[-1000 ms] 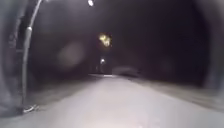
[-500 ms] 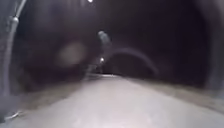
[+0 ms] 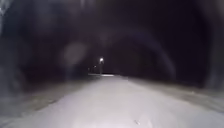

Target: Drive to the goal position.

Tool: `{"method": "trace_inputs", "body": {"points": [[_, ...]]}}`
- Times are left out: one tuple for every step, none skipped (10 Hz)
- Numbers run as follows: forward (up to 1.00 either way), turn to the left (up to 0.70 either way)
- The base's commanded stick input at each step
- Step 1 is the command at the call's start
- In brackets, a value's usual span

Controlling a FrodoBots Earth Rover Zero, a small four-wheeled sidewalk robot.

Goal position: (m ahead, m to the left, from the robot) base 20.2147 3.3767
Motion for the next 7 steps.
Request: {"method": "trace_inputs", "body": {"points": [[0.7,0.0],[0.7,0.0],[0.7,0.0],[0.7,0.0],[0.7,0.0],[0.7,0.0],[0.7,0.0]]}}
